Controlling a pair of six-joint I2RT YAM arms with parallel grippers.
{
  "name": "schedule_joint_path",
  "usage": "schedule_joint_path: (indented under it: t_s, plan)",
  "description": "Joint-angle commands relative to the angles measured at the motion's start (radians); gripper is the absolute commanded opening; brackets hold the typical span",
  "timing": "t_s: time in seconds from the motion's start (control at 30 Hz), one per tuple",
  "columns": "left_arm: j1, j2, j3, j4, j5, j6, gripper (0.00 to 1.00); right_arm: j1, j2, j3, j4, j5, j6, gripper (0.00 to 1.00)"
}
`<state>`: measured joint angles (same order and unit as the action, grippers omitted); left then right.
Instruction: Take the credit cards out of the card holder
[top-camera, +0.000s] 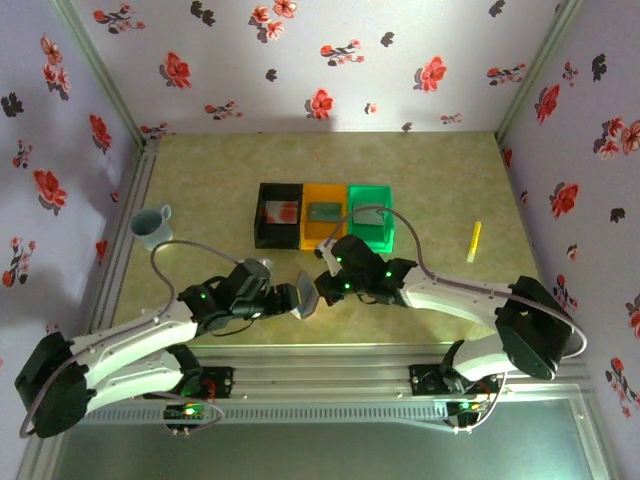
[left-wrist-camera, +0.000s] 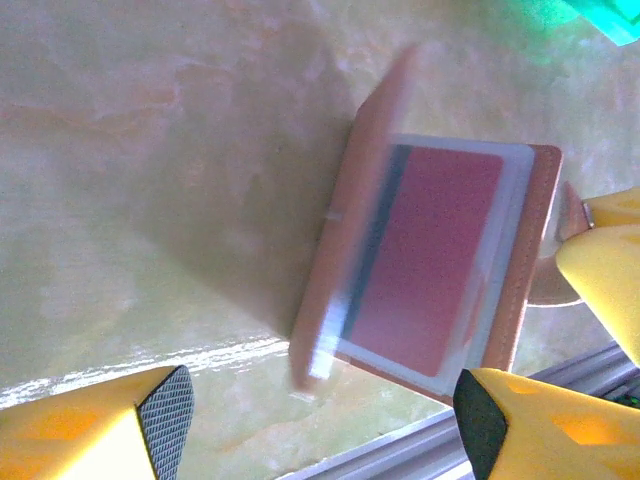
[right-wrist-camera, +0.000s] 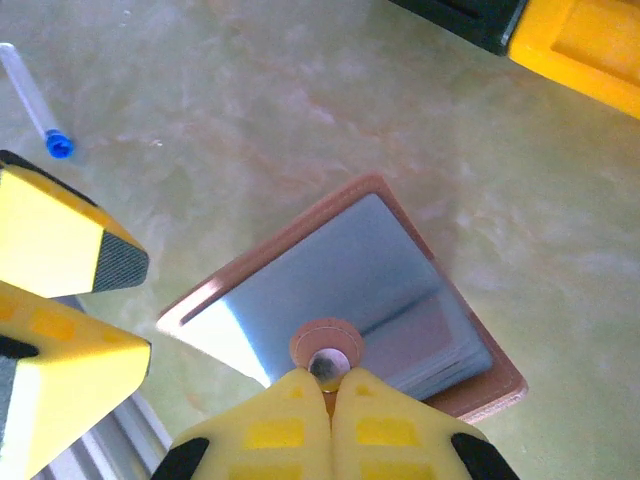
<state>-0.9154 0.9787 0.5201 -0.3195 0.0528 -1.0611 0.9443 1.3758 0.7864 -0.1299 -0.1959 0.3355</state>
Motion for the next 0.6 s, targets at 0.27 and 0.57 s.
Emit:
schedule_joint_path:
  t_s: [0.27,0.57]
  plan:
    - [0.007,-0.092,-0.029,-0.049,-0.023,-0.065,0.73,-0.031,-0.046,0.014,-0.025,-0.035,-0.078,0.0]
    - [0.007,-0.1,-0.052,-0.031,-0.024,-0.086,0.74,-0.108,-0.094,-0.099,0.03,-0.062,-0.054,0.0]
